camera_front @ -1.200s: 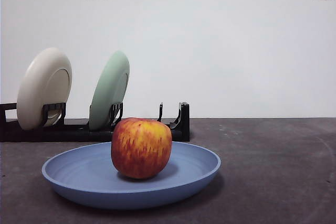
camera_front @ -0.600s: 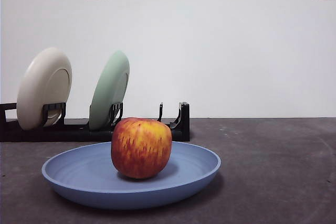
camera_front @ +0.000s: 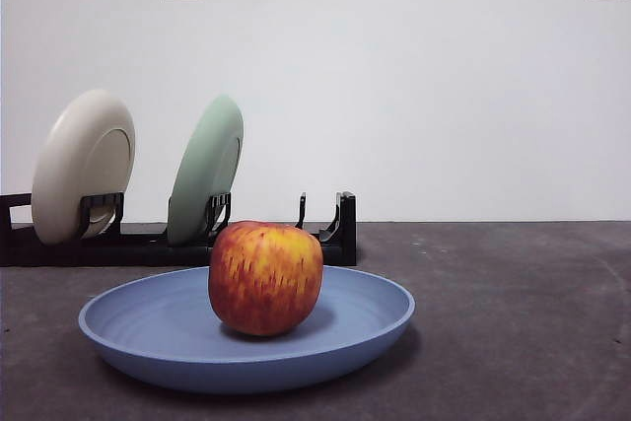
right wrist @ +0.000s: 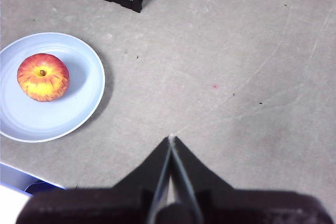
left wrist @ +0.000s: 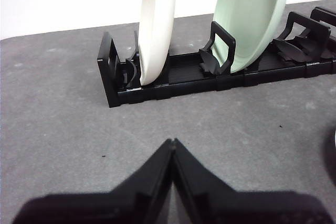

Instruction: Take the blue plate from the plate rack,put the plate on the table,take the apple from the table,put the apple in the plate

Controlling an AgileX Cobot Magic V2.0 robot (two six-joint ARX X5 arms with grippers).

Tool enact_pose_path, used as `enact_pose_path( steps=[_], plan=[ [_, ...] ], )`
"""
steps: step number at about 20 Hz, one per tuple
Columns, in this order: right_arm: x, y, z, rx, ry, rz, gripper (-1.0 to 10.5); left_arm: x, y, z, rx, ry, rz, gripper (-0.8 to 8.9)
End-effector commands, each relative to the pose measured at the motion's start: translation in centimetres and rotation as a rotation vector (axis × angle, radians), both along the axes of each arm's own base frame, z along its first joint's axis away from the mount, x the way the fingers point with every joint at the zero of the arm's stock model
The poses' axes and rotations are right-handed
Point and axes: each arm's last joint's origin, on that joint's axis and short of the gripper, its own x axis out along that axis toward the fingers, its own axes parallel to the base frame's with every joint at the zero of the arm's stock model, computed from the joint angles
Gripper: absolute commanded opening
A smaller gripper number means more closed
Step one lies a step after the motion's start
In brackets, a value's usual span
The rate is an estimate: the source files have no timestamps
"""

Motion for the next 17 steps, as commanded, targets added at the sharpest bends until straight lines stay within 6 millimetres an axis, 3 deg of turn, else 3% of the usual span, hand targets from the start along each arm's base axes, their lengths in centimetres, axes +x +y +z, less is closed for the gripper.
enact_pose_path(
  steps=[1, 6, 9, 12, 17],
  plan=[
    [-0.1, -0.1, -0.1, -0.014, 0.010, -0.005, 0.0, 0.1, 0.0, -0.3, 0.009, 0.005, -0.005, -0.02],
    [1.0, -0.5, 1.5, -0.041, -0.247, -0.005, 0.0, 0.1, 0.0, -0.3, 0.010, 0.007, -0.005, -0.02],
    [1.6, -1.9, 2.0, -0.030, -0.393, 0.050, 0.0, 0.1, 0.0, -0.3, 0.010, 0.009, -0.005, -0.02],
    [1.7, -3.9, 0.2, -0.045, -0.488, 0.066, 0.0, 0.1, 0.0, -0.3, 0.010, 0.009, -0.005, -0.02],
    [0.9, -6.1, -4.6, -0.097, -0.618, -0.055, 0.0, 0.1, 0.0, -0.3, 0.010, 0.009, -0.005, -0.02]
  ],
)
